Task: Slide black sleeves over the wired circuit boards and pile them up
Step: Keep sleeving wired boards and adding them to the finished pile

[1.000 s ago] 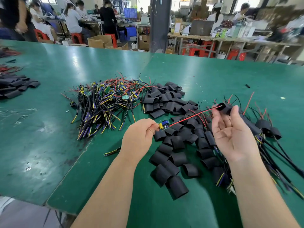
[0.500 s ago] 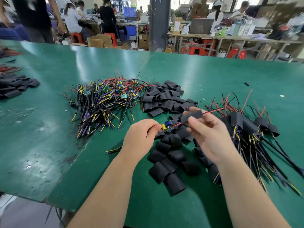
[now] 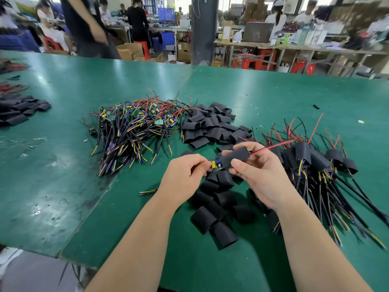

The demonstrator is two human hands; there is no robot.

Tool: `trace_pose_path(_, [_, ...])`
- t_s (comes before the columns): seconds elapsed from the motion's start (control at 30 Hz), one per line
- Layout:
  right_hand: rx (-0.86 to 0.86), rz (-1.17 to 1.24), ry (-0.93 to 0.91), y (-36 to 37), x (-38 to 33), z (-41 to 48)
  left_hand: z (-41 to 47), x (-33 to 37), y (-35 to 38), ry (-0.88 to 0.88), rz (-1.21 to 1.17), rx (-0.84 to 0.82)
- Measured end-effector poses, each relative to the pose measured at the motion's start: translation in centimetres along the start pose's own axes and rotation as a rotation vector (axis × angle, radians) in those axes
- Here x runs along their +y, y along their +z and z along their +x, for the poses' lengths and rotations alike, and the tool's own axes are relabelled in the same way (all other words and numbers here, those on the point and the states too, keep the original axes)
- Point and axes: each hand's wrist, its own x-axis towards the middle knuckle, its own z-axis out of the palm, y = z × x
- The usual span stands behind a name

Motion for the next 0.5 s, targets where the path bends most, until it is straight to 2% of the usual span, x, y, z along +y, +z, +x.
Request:
trace_pose_path(0.1, [0.047,-0.178,-0.017,-0.2,0.1,0.1,0.0,0.0,0.1,0.016,0.011,-0.018])
trace_pose_path(0.2, [0.002,-0.299,0.012,0.1,0.6,0.1,0.0,0.1,0.2,0.027,0.014,-0.028])
trace_pose_path(0.4, [0.123,0.152,0.126,1.3,0.9,0.3,0.1,1.0,0.1,-0.006,-0.127,0.071])
trace_pose_path(0.5, [0.139,0.274,0.195,1.7,0.8,0.2,0.1,1.4,0.0,-0.019,-0.181,0.098])
